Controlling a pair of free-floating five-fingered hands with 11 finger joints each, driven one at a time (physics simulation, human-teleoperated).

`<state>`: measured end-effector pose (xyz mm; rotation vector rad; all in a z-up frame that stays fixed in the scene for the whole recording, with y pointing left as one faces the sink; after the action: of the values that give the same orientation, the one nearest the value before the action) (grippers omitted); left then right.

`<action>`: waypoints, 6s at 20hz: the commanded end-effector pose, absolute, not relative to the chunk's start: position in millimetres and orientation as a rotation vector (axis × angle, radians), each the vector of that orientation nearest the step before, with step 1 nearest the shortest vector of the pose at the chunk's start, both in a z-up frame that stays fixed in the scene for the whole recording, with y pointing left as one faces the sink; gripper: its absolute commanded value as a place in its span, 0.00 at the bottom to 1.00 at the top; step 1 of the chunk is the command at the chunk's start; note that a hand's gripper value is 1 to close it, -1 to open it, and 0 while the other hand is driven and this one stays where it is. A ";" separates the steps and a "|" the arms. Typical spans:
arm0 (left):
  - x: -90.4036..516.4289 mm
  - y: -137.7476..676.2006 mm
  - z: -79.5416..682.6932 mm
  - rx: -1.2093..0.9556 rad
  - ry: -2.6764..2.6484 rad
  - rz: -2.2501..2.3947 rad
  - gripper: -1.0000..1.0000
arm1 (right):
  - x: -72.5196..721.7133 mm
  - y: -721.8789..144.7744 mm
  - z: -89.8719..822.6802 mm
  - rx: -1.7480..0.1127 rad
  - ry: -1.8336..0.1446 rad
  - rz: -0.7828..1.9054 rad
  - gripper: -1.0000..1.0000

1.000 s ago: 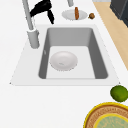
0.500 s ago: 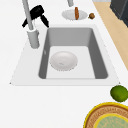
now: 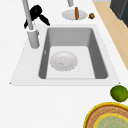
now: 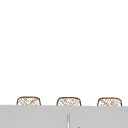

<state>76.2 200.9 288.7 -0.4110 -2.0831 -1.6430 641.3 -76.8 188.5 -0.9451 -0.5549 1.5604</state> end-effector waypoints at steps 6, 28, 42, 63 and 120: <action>76.2 200.9 288.7 -0.411 -2.083 -1.643 0.50 | 661.4 -70.4 185.3 -0.839 -0.386 1.666 0.00; 76.2 200.9 288.7 -0.411 -2.083 -1.643 0.50 | 627.4 -96.9 145.0 -1.075 -0.936 1.607 1.00; 76.2 200.9 288.7 -0.411 -2.083 -1.643 0.50 | 614.4 -118.7 134.4 -1.155 -1.298 1.660 1.00; 76.2 200.9 288.7 -0.411 -2.083 -1.643 0.50 | 639.5 -113.3 168.3 -1.085 -1.325 1.733 1.00; 76.2 200.9 288.7 -0.411 -2.083 -1.643 0.50 | 635.0 -8.0 155.8 -1.665 -0.282 1.952 1.00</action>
<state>76.2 200.9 288.7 -0.4110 -2.0831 -1.6430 639.0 -33.3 159.1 -1.6690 -0.2409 1.9213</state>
